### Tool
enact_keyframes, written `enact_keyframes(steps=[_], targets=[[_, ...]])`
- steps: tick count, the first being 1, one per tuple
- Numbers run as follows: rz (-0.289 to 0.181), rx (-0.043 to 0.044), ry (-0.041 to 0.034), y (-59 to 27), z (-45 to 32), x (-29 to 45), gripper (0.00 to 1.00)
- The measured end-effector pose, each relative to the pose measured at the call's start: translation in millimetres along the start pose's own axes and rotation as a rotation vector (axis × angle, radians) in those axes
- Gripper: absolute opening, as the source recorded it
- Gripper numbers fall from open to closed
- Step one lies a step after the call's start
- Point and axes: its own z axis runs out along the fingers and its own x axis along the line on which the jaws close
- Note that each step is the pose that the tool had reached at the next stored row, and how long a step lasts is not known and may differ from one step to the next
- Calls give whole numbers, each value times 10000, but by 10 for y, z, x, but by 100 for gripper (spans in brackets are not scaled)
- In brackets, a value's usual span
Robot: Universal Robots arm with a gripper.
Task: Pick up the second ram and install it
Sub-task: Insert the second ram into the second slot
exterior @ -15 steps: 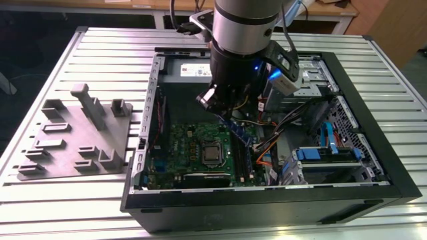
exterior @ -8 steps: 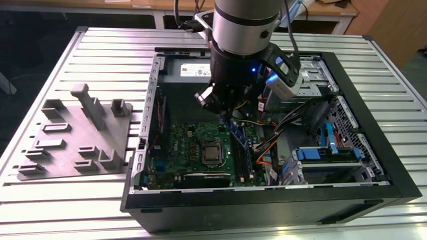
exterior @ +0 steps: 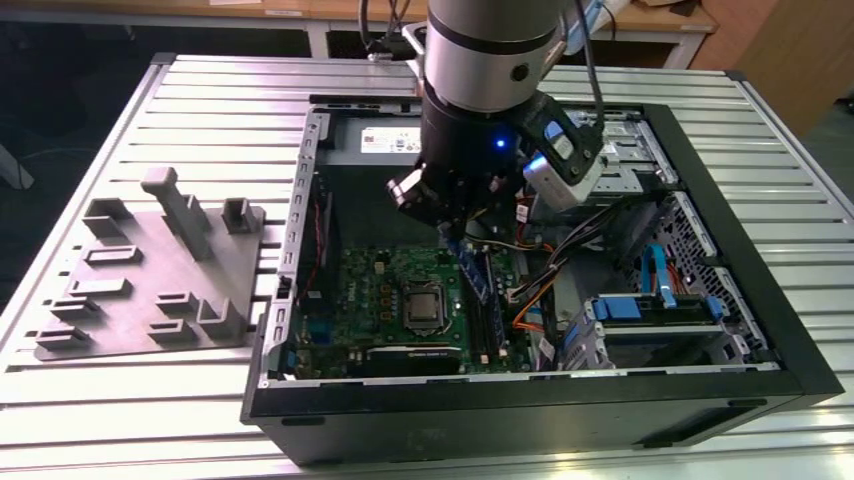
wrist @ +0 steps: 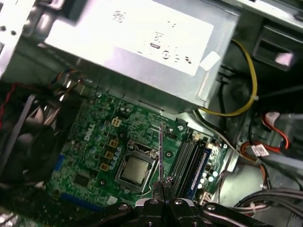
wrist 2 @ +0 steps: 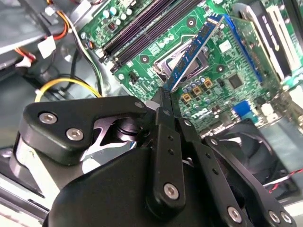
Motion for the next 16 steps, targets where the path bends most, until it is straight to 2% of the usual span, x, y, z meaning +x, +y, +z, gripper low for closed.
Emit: enact_keyframes(steps=[16], targets=[[2900, 62, -158, -2, 37, 1, 8]])
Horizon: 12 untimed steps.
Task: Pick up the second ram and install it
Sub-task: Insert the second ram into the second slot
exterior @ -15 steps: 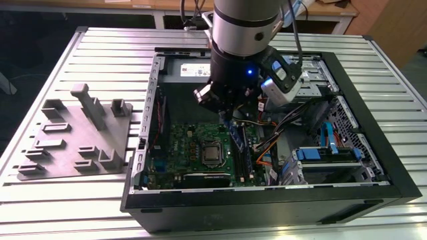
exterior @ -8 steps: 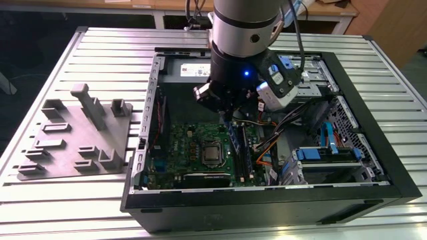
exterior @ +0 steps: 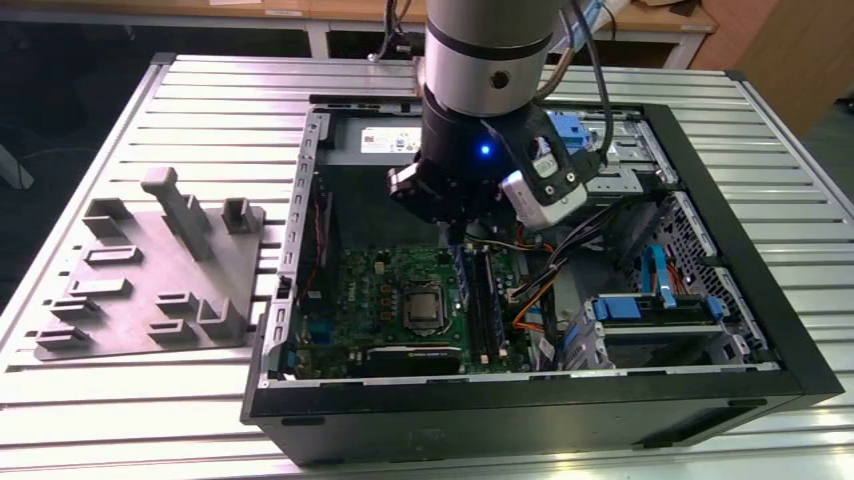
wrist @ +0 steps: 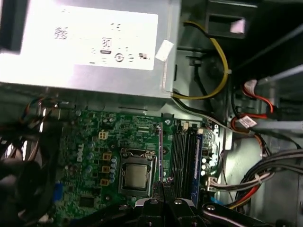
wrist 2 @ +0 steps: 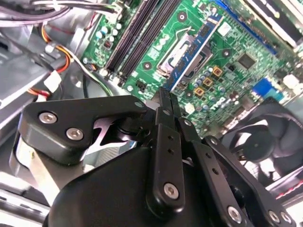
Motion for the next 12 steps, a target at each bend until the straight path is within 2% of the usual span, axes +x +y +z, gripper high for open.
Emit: enact_keyframes(steps=[3, 9, 12], targets=[[532, 12, -29, 0, 5, 0, 8], [568, 12, -31, 0, 6, -2, 8], [567, 11, -31, -3, 10, -41, 8]])
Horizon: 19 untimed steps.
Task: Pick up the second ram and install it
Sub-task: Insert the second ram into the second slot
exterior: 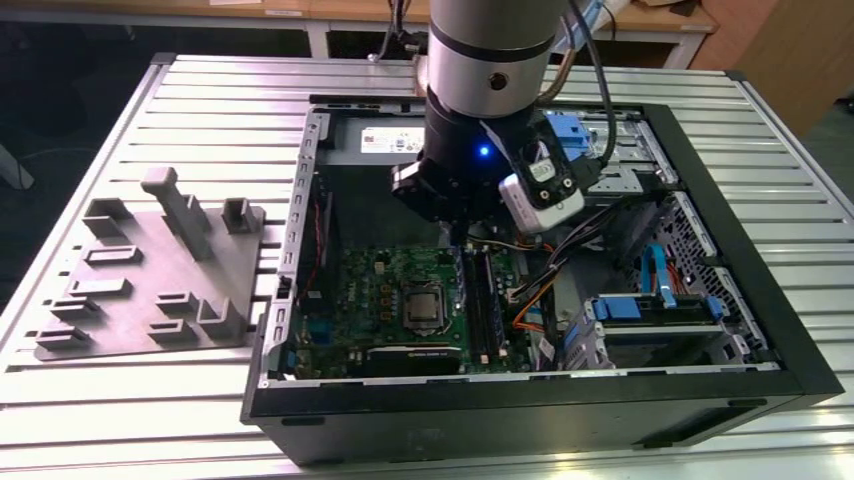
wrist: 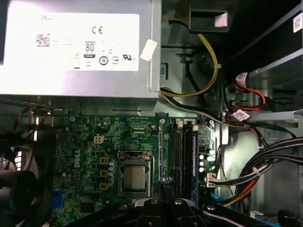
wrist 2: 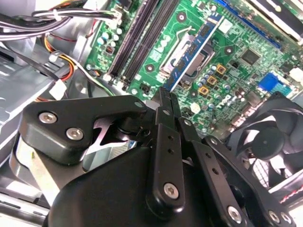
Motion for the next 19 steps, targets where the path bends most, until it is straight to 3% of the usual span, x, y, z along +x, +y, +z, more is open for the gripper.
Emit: enact_keyframes(steps=[9, 19], targets=[[0, 1, 7, -1, 22, -148, 8], [0, 0, 7, -28, 184, -148, 8]])
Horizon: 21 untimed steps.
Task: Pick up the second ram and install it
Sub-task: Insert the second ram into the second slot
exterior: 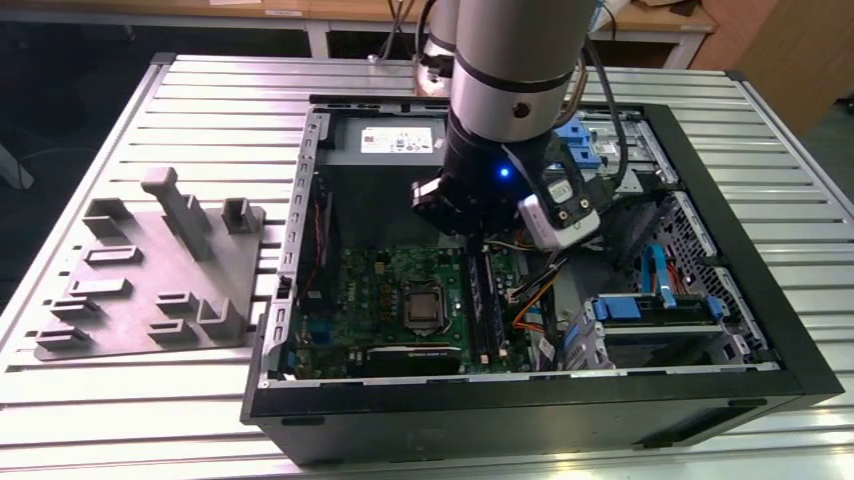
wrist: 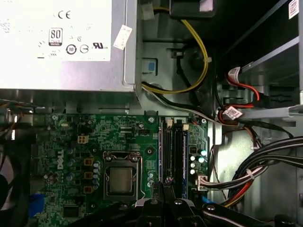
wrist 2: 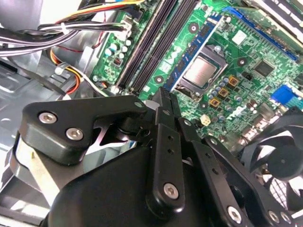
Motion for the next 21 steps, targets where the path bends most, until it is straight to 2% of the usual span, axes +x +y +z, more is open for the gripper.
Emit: enact_keyframes(steps=[8, 14, 21], targets=[[0, -1, 0, -37, 122, 3, 8], [13, -3, 0, -60, 179, 3, 8], [54, -8, -2, -95, 279, 0, 8]])
